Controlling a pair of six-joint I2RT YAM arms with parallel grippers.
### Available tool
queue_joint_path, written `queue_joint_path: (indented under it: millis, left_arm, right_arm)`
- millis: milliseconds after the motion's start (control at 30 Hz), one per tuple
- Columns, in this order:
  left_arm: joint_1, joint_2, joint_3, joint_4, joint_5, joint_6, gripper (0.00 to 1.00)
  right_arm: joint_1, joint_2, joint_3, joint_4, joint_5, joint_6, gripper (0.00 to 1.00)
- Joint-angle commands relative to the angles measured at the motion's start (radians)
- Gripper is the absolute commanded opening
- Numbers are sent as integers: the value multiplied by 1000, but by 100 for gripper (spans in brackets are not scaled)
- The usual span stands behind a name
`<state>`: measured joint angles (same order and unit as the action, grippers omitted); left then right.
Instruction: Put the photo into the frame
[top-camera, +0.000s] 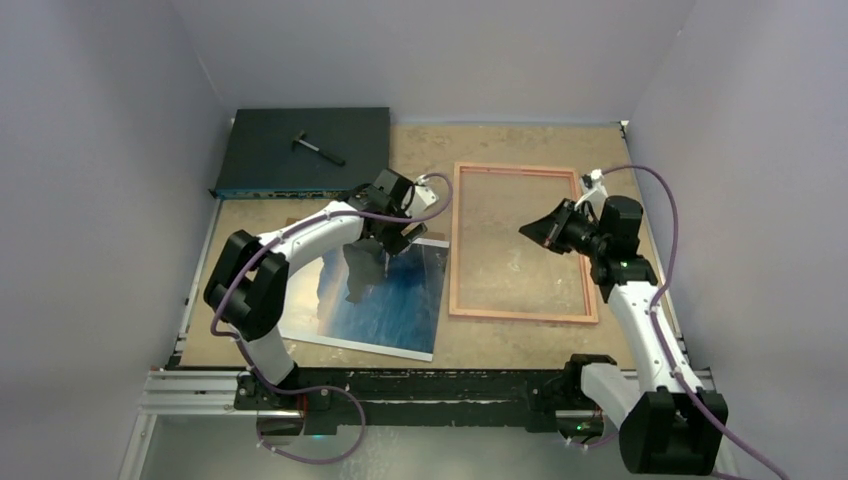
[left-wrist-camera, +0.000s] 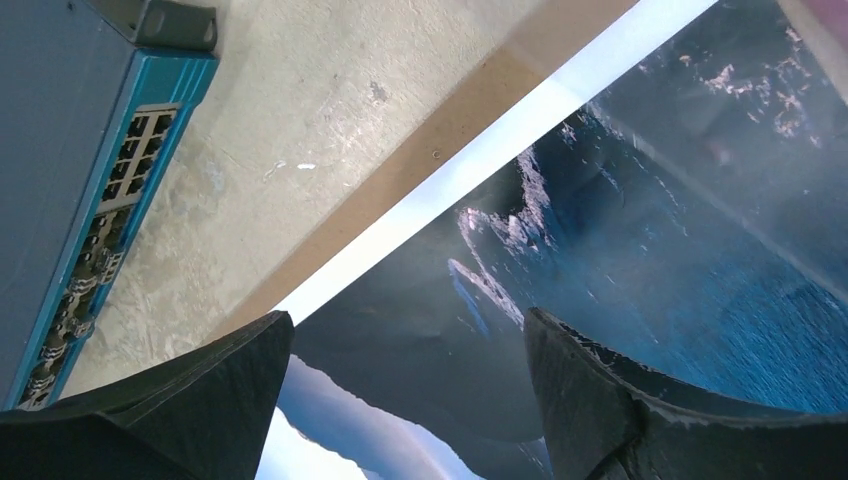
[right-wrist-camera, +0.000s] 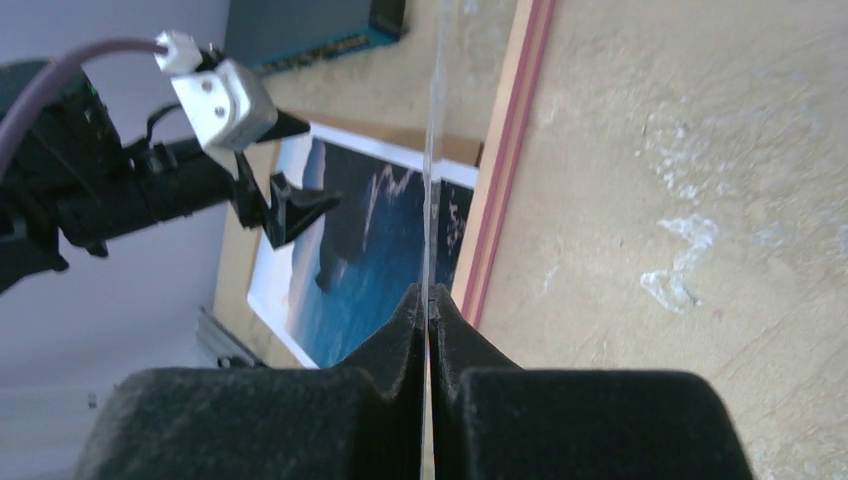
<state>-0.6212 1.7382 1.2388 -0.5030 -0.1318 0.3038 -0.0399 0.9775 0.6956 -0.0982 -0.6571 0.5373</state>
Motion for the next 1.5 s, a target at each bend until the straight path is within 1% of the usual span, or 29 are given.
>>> queue_joint_path:
  millis: [0,133,233,333,433,533,667,867,1000,1300,1467]
  left_arm:
    - [4,-55,70,-58,69,-42,84]
    - [3,-39,84,-57,105,-74,84]
    - [-2,13,125,-62,160,-126,84]
    - [-34,77,165,-52,175,-143,83]
    - [-74,123,167,-20,161,-121,83]
    - [-120,156,150,29,97,-98,83]
    - [-160,173,131,93,58,-77,86]
    - [-211,183,128,148,69,-54,92]
    - [-234,211,107,170,22,-25,93]
    - [-233,242,55,222,-50,21,92]
    - [-222,241,42,206,-75,28,91]
  right_arm:
    - [-5,7,90,94,136,120,0]
    - [-14,45,218,62,233,109,0]
    - [-21,44,279,43,304,111,0]
    - [-27,37,353,-6,382,95,0]
    - [-29,32,406,-52,439,71,0]
    - [-30,32,438,-95,480,45,0]
    - [-35,36,436,-115,481,25,0]
    - [-40,30,409,-104,444,28,0]
    - [-44,38,414,-103,430,30,0]
    - [-54,41,423,-100,406,36,0]
    - [-57,42,403,-74,383,53,0]
